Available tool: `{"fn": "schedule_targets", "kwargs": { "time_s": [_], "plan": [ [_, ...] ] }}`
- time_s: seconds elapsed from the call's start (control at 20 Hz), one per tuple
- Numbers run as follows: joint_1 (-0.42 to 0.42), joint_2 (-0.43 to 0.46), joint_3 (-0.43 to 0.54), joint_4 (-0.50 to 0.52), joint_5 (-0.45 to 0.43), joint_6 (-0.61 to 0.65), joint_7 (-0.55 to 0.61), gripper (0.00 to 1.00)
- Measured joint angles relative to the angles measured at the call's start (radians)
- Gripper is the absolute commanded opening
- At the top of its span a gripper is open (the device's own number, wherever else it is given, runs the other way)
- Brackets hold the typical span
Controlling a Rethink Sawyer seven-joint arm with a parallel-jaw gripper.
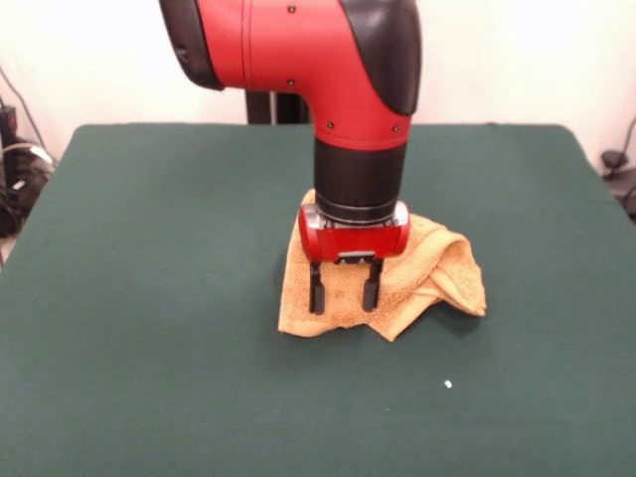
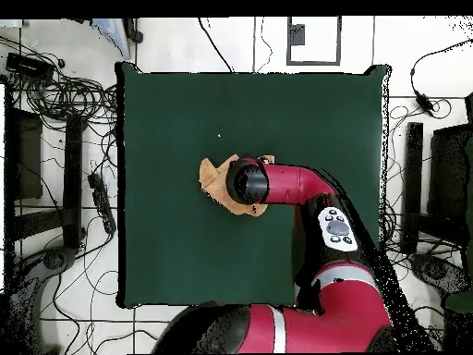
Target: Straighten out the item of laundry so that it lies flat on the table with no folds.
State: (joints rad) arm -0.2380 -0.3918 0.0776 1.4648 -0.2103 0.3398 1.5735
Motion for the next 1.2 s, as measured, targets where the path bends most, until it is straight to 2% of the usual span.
{"fn": "schedule_targets", "kwargs": {
  "time_s": [1.2],
  "plan": [
    [0.03, 0.016, -0.022, -0.03, 0.0, 0.0, 0.0, 1.0]
  ]
}}
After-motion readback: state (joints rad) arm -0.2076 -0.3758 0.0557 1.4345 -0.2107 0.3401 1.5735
